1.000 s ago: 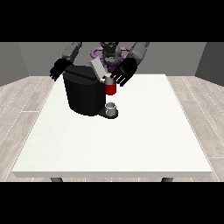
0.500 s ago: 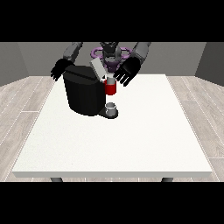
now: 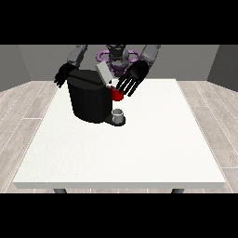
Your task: Insert the coffee pod into the coffee machine and close the lid
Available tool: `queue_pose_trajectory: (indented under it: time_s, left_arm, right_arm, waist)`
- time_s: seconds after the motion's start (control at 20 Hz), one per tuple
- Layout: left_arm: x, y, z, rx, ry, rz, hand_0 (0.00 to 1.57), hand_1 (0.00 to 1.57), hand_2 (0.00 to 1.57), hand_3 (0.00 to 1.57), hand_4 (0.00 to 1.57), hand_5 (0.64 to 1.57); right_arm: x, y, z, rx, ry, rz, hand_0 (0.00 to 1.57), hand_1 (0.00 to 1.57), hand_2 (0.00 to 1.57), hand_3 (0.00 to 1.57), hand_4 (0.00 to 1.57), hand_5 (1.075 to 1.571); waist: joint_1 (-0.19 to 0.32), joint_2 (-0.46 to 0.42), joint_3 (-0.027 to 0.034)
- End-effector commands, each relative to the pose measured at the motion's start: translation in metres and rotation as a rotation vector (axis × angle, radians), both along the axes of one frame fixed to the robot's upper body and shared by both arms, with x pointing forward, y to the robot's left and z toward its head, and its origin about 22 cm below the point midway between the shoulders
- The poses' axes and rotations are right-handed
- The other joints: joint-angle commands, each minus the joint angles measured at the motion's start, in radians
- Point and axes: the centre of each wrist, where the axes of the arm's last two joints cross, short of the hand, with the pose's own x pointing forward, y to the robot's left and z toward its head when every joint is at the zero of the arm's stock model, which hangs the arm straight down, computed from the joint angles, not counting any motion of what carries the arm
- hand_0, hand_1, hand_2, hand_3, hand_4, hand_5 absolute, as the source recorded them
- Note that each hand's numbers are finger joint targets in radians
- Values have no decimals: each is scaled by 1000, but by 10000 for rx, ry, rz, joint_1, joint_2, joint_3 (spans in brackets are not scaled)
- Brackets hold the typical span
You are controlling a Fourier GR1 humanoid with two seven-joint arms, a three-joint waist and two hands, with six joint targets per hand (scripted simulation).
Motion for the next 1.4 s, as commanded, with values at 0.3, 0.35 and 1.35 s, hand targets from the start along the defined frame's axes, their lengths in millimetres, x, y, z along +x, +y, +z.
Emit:
queue_pose_trajectory:
  time_s: [0.3,0.35,1.35]
  left_arm:
    - [-2,3,-16,598,397,-316,0,0,0,0,0,1571]
    - [-1,-4,-12,405,488,-350,0,0,0,0,0,1571]
    - [-34,-21,-169,-7364,3152,-471,0,0,0,0,0,1571]
  right_arm:
    - [-4,4,-15,74,524,-430,0,0,0,0,344,1571]
    - [-3,-21,-17,59,419,-439,0,0,0,0,387,1571]
    - [-64,-57,-79,383,2503,-1509,0,0,0,0,445,1571]
  waist:
    - [394,-322,-15]
    - [330,-551,-12]
    - [2034,-4022,-25]
